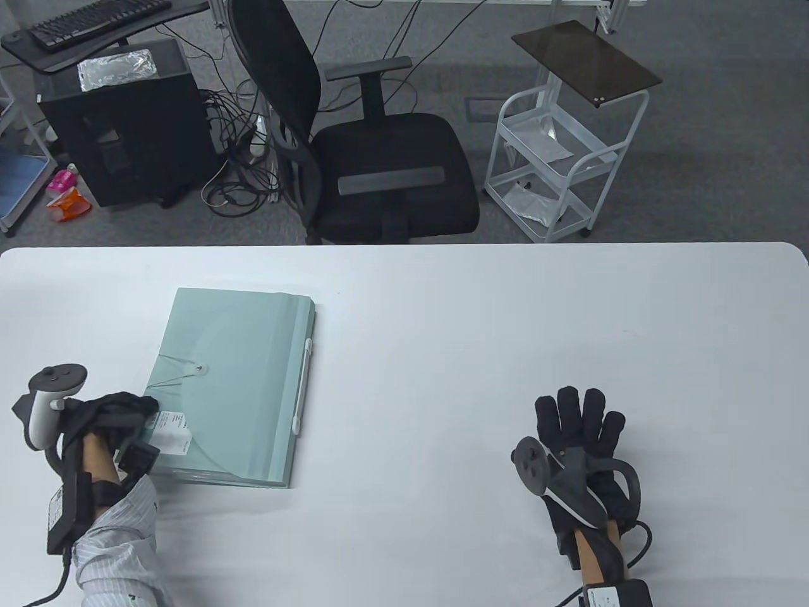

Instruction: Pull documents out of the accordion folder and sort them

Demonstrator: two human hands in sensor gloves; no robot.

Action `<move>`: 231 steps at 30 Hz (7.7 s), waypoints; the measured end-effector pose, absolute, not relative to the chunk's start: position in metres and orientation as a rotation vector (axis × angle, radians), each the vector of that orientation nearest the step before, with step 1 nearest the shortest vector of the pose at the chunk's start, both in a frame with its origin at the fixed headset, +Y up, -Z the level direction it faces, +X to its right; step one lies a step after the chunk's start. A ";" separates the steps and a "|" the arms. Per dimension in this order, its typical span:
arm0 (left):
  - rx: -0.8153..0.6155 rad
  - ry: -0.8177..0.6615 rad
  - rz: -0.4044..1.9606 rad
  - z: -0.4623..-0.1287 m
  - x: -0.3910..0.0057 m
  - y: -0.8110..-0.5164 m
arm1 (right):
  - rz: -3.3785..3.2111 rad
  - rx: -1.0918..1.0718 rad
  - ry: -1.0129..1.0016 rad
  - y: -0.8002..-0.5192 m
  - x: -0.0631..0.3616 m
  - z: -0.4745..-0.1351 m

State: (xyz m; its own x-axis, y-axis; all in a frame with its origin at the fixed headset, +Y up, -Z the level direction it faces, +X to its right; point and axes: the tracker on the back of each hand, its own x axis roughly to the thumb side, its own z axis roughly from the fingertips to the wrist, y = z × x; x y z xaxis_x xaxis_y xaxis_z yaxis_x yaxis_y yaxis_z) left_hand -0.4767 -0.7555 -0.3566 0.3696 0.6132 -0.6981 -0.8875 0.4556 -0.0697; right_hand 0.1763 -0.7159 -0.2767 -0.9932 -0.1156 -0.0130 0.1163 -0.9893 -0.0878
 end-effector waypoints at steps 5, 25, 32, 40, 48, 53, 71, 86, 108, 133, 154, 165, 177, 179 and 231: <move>-0.517 0.604 1.098 -0.354 -0.474 -0.756 | -3.022 0.011 0.127 -0.716 0.176 -0.276; -0.350 0.141 1.674 -0.334 -0.385 -0.758 | -3.099 -0.044 0.077 -0.723 0.177 -0.278; -0.243 -0.046 1.615 -0.325 -0.341 -0.722 | -3.147 -0.019 0.063 -0.722 0.183 -0.279; -0.303 -0.228 1.655 -0.309 -0.271 -0.707 | -3.173 -0.001 0.085 -0.722 0.186 -0.279; -0.463 -0.267 1.488 -0.305 -0.226 -0.727 | -3.181 0.096 0.024 -0.729 0.197 -0.285; -0.546 -0.251 1.433 -0.303 -0.211 -0.747 | -3.177 0.113 0.039 -0.729 0.198 -0.285; -0.809 -0.132 0.932 -0.304 -0.210 -0.777 | -3.163 0.080 0.038 -0.730 0.195 -0.285; -0.722 -0.046 0.665 -0.308 -0.219 -0.769 | -3.127 -0.089 0.109 -0.731 0.172 -0.279; -0.166 -0.305 -0.072 -0.293 -0.152 -0.767 | -2.877 -0.760 -0.323 -0.786 0.070 -0.260; -0.295 -0.193 0.149 -0.314 -0.138 -0.757 | -2.847 -0.741 -0.393 -0.780 0.065 -0.264; -0.359 -0.236 -0.092 -0.297 -0.147 -0.766 | -3.088 -0.899 0.047 -0.700 0.057 -0.255; -0.385 -0.239 -0.033 -0.297 -0.153 -0.769 | -2.869 -0.976 0.067 -0.701 0.005 -0.252; -0.418 -0.233 -0.021 -0.298 -0.152 -0.768 | -2.948 -0.324 0.340 -0.645 0.089 -0.250; -0.420 -0.233 -0.024 -0.298 -0.152 -0.768 | -2.950 -0.159 0.266 -0.643 0.109 -0.253; -0.393 -0.389 -0.364 -0.327 0.063 -0.745 | -3.138 0.506 -0.857 -0.777 0.214 -0.306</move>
State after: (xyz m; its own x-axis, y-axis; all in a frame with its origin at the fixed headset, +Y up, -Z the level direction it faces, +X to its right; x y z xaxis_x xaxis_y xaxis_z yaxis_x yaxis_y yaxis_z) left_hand 0.0632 -0.7454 -0.3272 0.8634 -0.2641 0.4299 0.4112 0.8620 -0.2964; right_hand 0.2143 -0.7765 -0.3060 -0.9418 0.0633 -0.3302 -0.2223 -0.8539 0.4705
